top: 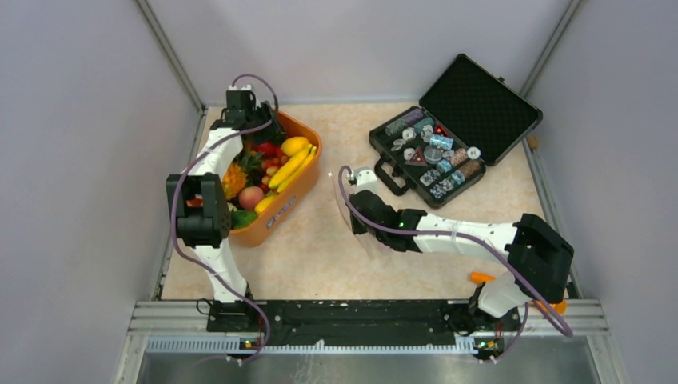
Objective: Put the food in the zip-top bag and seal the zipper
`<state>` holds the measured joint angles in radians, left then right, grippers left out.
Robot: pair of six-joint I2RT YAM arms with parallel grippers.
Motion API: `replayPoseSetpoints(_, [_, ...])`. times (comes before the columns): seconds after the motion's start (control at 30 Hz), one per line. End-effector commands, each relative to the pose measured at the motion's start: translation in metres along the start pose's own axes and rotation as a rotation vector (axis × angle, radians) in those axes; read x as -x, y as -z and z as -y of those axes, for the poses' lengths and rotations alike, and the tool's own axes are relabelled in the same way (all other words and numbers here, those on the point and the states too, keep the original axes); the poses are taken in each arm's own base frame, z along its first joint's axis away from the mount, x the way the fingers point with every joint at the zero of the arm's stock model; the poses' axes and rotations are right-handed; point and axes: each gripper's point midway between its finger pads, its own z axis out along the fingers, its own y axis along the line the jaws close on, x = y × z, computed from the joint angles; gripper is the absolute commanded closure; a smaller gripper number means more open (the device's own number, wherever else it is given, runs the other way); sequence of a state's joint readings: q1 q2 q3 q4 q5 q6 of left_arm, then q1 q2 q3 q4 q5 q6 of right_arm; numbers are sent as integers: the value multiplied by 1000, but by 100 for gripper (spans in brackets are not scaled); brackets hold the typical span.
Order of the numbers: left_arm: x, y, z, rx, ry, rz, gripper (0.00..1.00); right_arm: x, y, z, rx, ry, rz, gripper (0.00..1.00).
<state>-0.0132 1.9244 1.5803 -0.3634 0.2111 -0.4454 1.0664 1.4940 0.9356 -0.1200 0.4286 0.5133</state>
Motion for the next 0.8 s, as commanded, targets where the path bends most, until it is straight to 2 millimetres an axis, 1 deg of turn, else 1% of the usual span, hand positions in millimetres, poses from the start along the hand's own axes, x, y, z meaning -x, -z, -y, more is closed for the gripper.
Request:
replayPoseSetpoints(0.0, [42, 63, 18, -3, -31, 179, 73, 23, 8, -4, 9, -37, 66, 100])
replayPoseSetpoints(0.07, [46, 87, 23, -10, -36, 226, 75, 23, 9, -3, 5, -41, 70, 100])
replayPoseSetpoints(0.17, [47, 122, 31, -35, -43, 287, 74, 26, 10, -1, 1, -48, 83, 100])
replayPoseSetpoints(0.2, [44, 131, 34, -49, -45, 294, 74, 26, 11, -1, 0, -53, 86, 100])
replayPoseSetpoints(0.27, [36, 152, 47, -116, -49, 297, 74, 29, 13, 0, 3, -61, 100, 100])
replayPoseSetpoints(0.33, [18, 169, 59, -198, -28, 269, 75, 32, 15, 0, 4, -68, 114, 100])
replayPoseSetpoints(0.4, [-4, 185, 80, -343, -30, 225, 75, 36, 16, 0, 4, -81, 130, 100])
replayPoseSetpoints(0.53, [-51, 219, 114, -589, -15, 111, 75, 38, 17, -1, 19, -101, 151, 100])
replayPoseSetpoints(0.63, [-86, 237, 129, -689, -10, 35, 74, 40, 18, -1, 22, -110, 162, 100])
replayPoseSetpoints(0.7, [-105, 252, 141, -764, 0, 9, 74, 40, 18, 0, 14, -110, 164, 100])
replayPoseSetpoints(0.77, [-121, 262, 152, -833, 7, -14, 76, 40, 18, 2, 6, -110, 164, 100])
